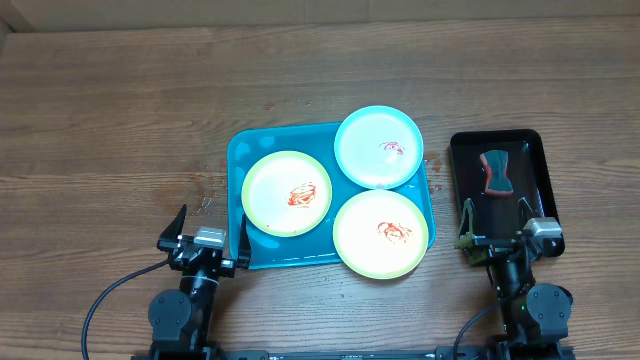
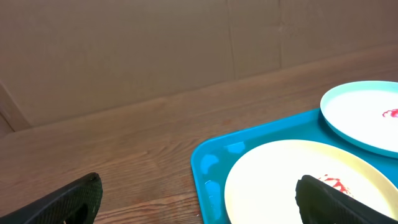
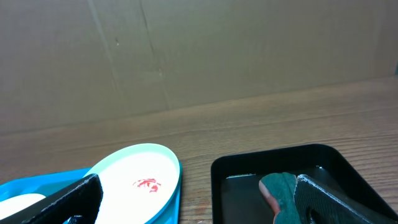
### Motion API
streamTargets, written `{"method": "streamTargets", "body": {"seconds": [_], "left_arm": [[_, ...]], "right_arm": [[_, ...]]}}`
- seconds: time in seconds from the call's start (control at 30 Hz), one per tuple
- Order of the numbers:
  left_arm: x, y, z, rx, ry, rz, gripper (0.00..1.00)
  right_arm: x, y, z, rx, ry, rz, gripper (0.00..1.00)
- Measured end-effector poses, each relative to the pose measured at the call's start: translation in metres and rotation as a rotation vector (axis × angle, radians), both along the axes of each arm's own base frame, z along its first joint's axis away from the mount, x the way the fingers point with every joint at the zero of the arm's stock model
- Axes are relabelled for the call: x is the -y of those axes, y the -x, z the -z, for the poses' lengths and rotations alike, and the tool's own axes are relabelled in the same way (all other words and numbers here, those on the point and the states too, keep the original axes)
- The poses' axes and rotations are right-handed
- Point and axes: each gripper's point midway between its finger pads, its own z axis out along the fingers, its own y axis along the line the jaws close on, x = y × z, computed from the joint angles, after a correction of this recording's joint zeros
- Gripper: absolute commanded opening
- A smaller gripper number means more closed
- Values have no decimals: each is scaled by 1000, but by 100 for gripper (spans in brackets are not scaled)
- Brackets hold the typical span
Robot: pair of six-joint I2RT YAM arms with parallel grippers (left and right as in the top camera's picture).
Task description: Clean dirty plates on tray and stack at the side
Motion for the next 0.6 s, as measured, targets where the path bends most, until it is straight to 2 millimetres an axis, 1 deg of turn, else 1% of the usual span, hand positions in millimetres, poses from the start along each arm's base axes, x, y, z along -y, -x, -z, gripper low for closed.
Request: {"method": "streamTargets", "body": {"seconds": [0.6], "left_arm": [[1,0,0,1,0,4,100]], "right_arm": [[-2,0,0,0,-1,-13,100]]}}
